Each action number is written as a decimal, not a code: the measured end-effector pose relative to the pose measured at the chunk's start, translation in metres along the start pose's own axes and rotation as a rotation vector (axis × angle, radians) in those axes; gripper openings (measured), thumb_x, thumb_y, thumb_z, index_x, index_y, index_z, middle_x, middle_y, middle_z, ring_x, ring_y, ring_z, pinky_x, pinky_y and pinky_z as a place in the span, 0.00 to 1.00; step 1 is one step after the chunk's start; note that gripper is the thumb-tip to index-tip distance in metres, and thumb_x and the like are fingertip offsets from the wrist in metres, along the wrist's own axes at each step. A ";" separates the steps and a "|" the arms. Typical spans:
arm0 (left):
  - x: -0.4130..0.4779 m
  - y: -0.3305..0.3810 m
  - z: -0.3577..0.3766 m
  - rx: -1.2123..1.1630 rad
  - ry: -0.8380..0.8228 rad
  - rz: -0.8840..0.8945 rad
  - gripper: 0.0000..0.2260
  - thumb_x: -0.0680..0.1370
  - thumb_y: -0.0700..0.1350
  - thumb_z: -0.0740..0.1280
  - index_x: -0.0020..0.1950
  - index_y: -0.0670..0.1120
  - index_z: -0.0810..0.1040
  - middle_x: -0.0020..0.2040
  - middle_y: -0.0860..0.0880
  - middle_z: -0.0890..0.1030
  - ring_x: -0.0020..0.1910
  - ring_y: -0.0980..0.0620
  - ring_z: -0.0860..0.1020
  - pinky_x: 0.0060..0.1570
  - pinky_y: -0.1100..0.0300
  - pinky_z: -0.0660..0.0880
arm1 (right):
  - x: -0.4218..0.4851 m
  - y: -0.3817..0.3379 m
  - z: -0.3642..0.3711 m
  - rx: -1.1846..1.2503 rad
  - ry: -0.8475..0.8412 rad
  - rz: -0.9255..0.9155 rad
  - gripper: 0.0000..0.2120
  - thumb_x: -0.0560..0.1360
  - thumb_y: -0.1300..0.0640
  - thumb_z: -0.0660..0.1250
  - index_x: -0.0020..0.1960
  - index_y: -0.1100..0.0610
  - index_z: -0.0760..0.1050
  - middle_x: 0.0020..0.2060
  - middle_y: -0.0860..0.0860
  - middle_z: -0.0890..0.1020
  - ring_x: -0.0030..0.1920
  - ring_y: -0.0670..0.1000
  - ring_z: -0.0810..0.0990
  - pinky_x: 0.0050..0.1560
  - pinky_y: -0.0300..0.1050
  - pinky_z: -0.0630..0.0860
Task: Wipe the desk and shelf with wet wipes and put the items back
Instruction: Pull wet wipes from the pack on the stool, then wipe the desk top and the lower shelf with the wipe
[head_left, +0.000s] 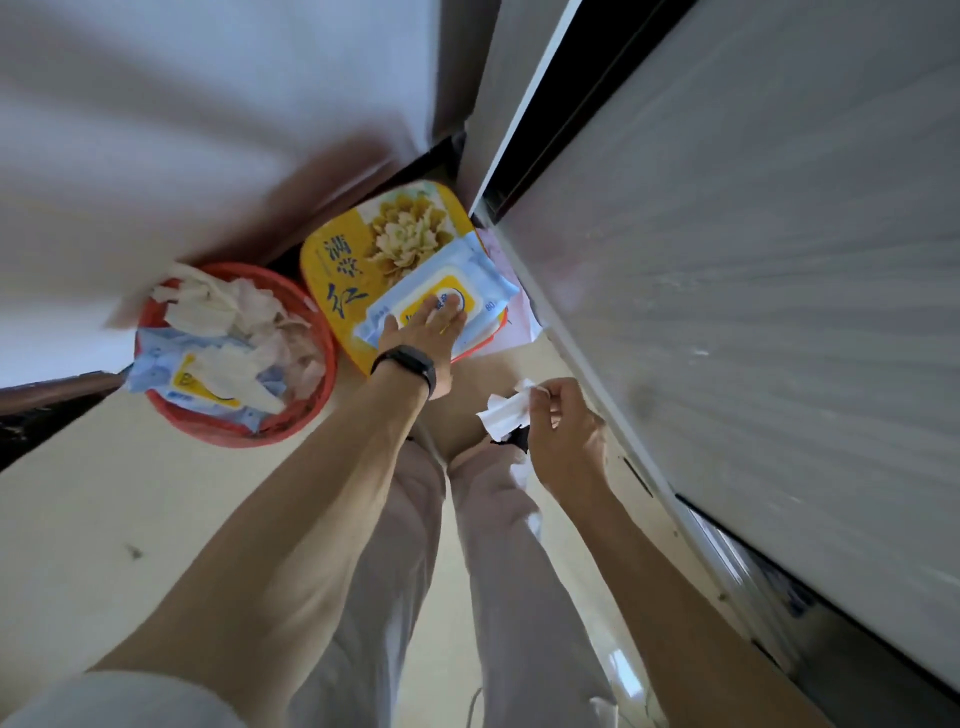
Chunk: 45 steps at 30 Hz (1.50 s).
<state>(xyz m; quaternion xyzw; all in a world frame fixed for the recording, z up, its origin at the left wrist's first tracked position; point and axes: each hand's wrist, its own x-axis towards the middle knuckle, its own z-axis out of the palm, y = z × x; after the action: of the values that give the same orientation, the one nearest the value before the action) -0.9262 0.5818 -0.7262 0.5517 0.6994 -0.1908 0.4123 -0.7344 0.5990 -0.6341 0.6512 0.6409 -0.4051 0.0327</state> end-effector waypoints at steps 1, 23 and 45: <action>-0.005 -0.002 -0.018 -0.028 -0.066 -0.010 0.30 0.79 0.46 0.61 0.79 0.50 0.54 0.80 0.51 0.52 0.77 0.47 0.57 0.71 0.39 0.59 | -0.002 -0.006 -0.008 -0.015 -0.017 -0.006 0.06 0.81 0.51 0.61 0.50 0.51 0.74 0.43 0.47 0.83 0.47 0.54 0.81 0.49 0.49 0.74; -0.507 0.094 -0.122 -1.583 1.078 -0.242 0.16 0.75 0.51 0.70 0.46 0.37 0.81 0.40 0.45 0.84 0.40 0.53 0.80 0.45 0.54 0.76 | -0.244 -0.232 -0.216 0.333 -0.664 -0.690 0.07 0.77 0.62 0.69 0.51 0.53 0.75 0.40 0.45 0.83 0.38 0.40 0.82 0.40 0.34 0.75; -0.861 0.397 0.339 -2.438 2.139 -1.239 0.29 0.71 0.47 0.77 0.68 0.56 0.69 0.59 0.46 0.80 0.54 0.43 0.82 0.57 0.45 0.78 | -0.704 0.038 -0.074 -0.684 -1.802 -1.088 0.18 0.73 0.59 0.74 0.60 0.46 0.75 0.47 0.51 0.87 0.48 0.49 0.85 0.46 0.40 0.77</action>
<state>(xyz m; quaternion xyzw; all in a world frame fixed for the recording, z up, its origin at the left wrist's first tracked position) -0.3887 -0.0654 -0.1725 0.5066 -0.4620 -0.7059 0.1779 -0.5603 0.0652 -0.2016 -0.2945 0.6612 -0.4926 0.4831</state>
